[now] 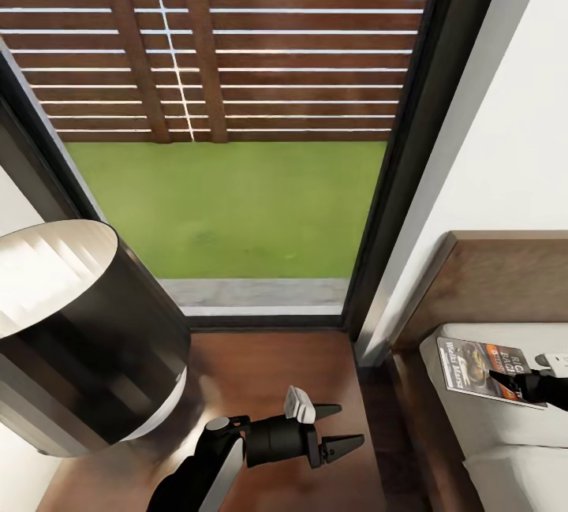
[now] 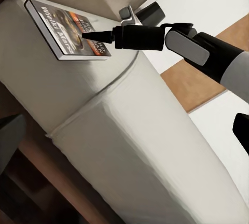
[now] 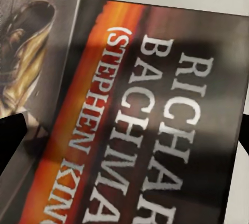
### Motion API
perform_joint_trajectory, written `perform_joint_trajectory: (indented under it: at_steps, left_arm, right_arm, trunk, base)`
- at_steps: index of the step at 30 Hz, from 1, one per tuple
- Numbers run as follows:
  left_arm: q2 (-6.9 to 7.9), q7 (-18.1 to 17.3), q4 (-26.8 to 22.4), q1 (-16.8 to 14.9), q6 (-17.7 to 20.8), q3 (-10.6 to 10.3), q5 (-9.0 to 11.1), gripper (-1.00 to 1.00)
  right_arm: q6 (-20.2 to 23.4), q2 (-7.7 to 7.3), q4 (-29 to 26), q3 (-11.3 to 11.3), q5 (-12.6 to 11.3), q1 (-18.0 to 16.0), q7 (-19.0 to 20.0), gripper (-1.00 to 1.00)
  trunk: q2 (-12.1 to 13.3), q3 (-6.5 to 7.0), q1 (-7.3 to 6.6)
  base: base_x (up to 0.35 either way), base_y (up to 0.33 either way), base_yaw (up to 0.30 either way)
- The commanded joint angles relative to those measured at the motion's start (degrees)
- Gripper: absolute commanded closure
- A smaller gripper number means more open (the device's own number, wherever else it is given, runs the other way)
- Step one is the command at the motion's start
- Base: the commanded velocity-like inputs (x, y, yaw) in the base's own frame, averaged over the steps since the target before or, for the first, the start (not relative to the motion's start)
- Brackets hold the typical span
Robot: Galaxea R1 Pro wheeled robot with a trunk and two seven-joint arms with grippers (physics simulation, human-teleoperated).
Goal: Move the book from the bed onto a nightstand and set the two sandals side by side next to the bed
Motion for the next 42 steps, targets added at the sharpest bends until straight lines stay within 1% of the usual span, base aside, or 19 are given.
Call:
perform_joint_trajectory:
  at_steps: [1, 10, 35, 42]
  left_arm:
    - [0.01, 0.0, 0.0, 0.0, 0.6, 0.0, 0.5, -1.00]
    - [0.00, 0.0, 0.0, 0.0, 0.6, -0.1, 0.5, -1.00]
    - [0.01, 0.1, 0.0, 0.0, 0.6, 0.0, 0.5, -1.00]
    - [0.01, 0.0, 0.0, 0.0, 0.6, 0.0, 0.5, -1.00]
  right_arm:
    - [0.3, 0.03, 0.0, -0.1, 0.8, 0.0, 0.4, -1.00]
    - [0.3, 0.03, 0.0, -0.1, 0.9, 0.0, 0.4, -1.00]
    - [0.3, 0.03, 0.0, -0.1, 0.8, 0.0, 0.4, -1.00]
    - [0.3, 0.08, 0.0, -0.1, 0.8, 0.0, 0.4, -1.00]
  trunk:
    - [0.0, -0.05, 0.00]
    - [0.0, -0.05, 0.00]
    - [10.0, 4.44, -5.49]
    - [10.0, 4.44, -5.49]
  base:
    - [0.000, 0.000, 0.000]
    - [0.000, 0.000, 0.000]
    - [0.000, 0.000, 0.000]
    - [0.000, 0.000, 0.000]
